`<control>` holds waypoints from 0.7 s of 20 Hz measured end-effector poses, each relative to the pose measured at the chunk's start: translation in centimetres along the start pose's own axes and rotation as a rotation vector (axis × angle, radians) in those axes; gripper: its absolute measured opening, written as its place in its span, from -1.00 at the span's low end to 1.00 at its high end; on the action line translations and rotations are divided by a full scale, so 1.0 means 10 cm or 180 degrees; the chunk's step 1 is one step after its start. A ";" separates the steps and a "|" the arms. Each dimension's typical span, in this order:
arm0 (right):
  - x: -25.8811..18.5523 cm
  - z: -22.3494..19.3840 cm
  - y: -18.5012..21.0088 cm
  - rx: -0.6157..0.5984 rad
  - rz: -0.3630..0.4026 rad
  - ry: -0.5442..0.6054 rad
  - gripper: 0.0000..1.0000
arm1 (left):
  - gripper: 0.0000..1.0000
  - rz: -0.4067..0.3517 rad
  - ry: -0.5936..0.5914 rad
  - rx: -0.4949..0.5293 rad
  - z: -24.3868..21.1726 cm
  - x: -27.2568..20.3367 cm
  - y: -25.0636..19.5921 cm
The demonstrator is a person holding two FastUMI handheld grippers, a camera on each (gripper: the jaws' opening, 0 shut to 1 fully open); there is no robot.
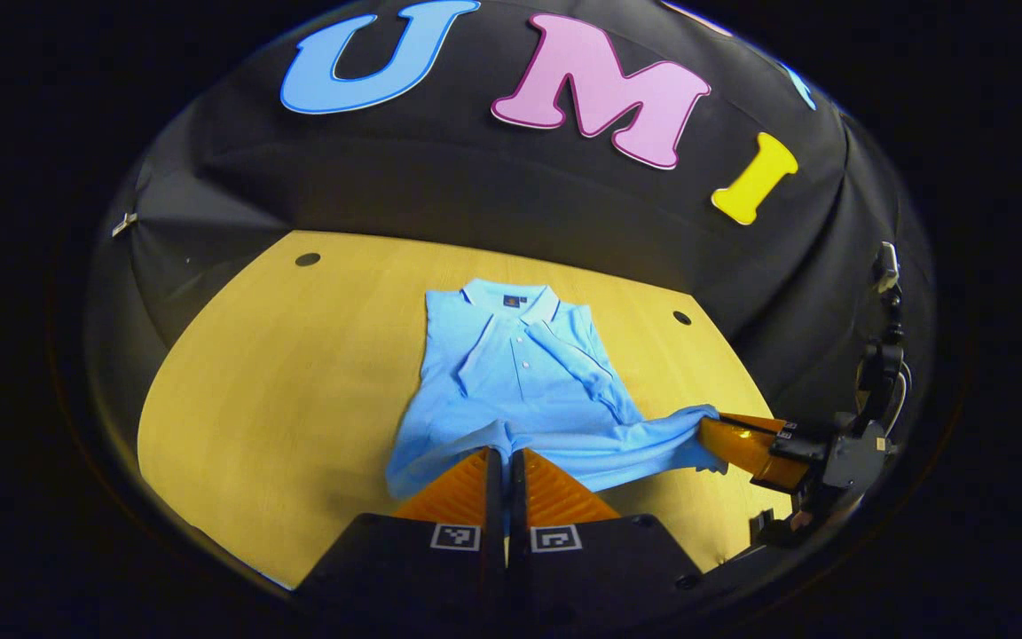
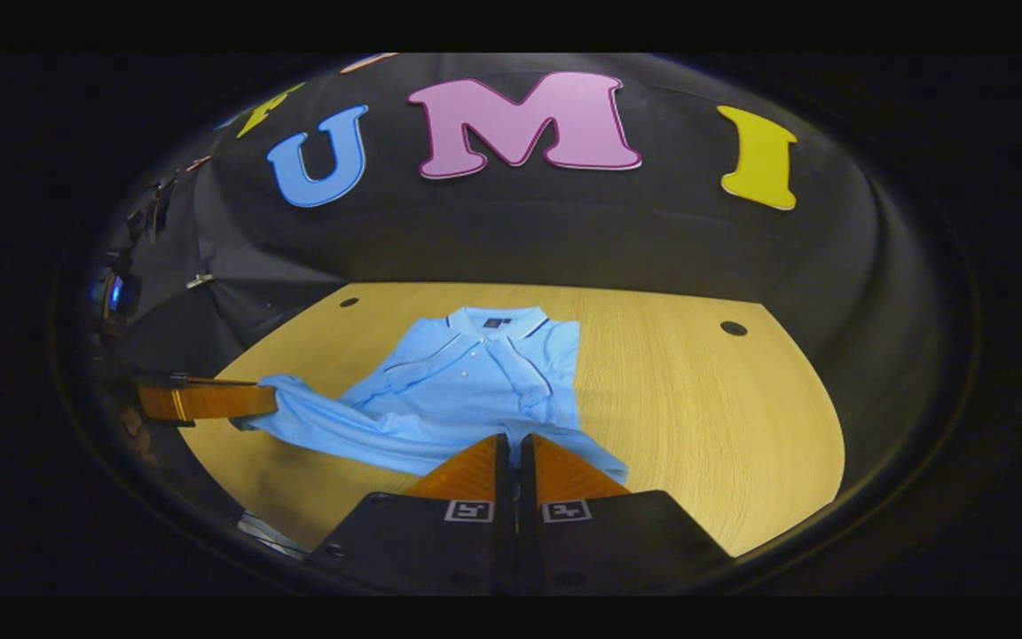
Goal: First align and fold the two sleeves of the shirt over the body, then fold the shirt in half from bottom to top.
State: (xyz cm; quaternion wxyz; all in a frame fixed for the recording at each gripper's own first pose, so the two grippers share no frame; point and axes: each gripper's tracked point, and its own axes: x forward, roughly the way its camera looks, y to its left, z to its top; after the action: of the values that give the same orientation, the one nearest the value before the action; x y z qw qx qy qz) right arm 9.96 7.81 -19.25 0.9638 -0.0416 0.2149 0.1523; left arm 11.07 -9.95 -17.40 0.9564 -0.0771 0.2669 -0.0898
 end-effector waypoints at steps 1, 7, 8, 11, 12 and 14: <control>0.13 0.12 -0.03 -0.0002 0.0008 -0.0049 -0.78 | -0.87 0.0010 -0.0026 -0.0028 0.13 0.11 0.03; 0.93 0.85 -0.17 -0.0057 0.0063 -0.0321 -0.91 | -0.87 0.0068 -0.0144 -0.0160 0.82 0.84 0.19; 1.07 0.96 -0.19 -0.0073 0.0067 -0.0362 -1.00 | -0.87 0.0080 -0.0166 -0.0150 0.92 0.99 0.23; 1.48 1.22 -0.25 -0.0077 0.0063 -0.0459 -0.90 | -0.88 0.0109 -0.0181 -0.0080 1.16 1.41 0.35; 1.63 1.26 -0.28 -0.0102 0.0041 -0.0466 -0.90 | -0.88 0.0113 -0.0168 -0.0055 1.23 1.57 0.40; 1.91 1.32 -0.36 -0.0114 -0.0013 -0.0470 -0.90 | -0.88 0.0126 -0.0145 0.0004 1.35 1.87 0.52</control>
State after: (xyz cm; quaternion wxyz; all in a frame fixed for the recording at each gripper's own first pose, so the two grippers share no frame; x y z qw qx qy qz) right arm 32.87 11.60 -15.43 0.9764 -0.0479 0.1404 0.1568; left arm 34.55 -7.51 -16.30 0.9639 -0.0731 0.2465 -0.0693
